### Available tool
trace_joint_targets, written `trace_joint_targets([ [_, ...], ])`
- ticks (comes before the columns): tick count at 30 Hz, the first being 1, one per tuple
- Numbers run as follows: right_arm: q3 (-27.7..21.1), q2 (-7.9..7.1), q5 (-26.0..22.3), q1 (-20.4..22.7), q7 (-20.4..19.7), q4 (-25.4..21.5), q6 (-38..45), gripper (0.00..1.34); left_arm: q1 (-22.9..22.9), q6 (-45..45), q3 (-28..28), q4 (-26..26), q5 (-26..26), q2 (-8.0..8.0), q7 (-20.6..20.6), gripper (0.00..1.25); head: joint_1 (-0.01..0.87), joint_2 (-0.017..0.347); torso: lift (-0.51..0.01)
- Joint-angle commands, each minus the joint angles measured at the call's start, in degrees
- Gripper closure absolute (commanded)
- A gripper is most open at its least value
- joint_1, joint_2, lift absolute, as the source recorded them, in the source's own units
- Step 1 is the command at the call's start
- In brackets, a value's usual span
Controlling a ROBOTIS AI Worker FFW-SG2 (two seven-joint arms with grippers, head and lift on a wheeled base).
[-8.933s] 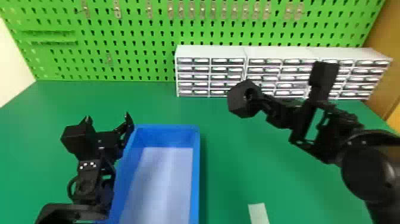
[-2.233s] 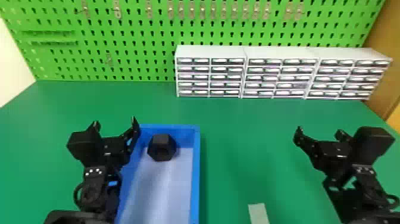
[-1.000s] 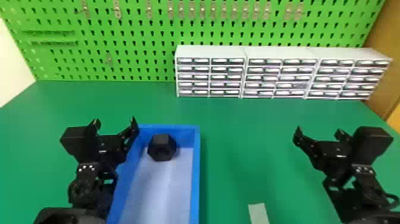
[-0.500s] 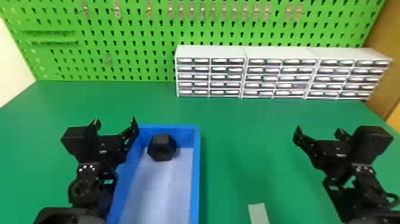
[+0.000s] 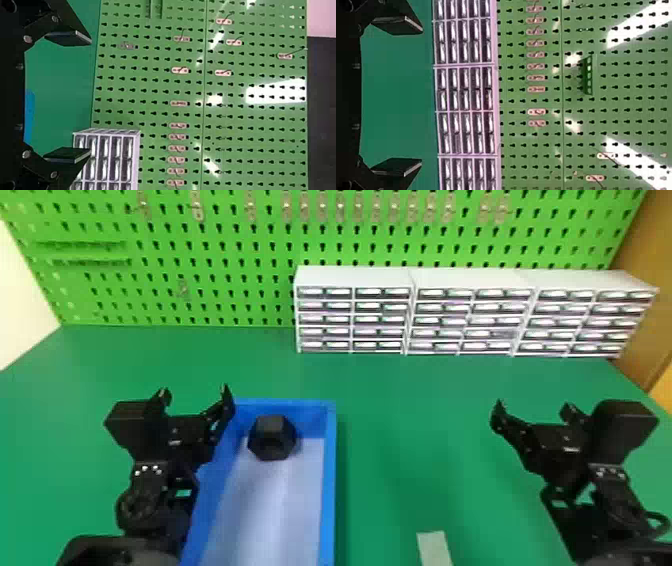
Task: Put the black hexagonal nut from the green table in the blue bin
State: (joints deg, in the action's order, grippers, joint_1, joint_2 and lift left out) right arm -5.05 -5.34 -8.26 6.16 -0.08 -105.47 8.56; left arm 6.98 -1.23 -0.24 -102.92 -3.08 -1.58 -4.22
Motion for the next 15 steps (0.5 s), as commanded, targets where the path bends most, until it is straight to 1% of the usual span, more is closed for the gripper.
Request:
trace_joint_targets([
  [1, 0.12, -0.02, -0.18, -0.1, 0.0, 0.09, -0.21, 0.13, -0.03, 0.0, -0.02, 0.0, 0.0, 0.0, 0.0, 0.29, 0.657, 0.057, -0.095],
  [15, 0.12, 0.16, -0.26, -0.1, 0.0, 0.17, -0.39, 0.13, -0.21, 0.0, -0.11, 0.09, 0.09, 0.0, 0.0, 0.29, 0.657, 0.057, -0.095],
])
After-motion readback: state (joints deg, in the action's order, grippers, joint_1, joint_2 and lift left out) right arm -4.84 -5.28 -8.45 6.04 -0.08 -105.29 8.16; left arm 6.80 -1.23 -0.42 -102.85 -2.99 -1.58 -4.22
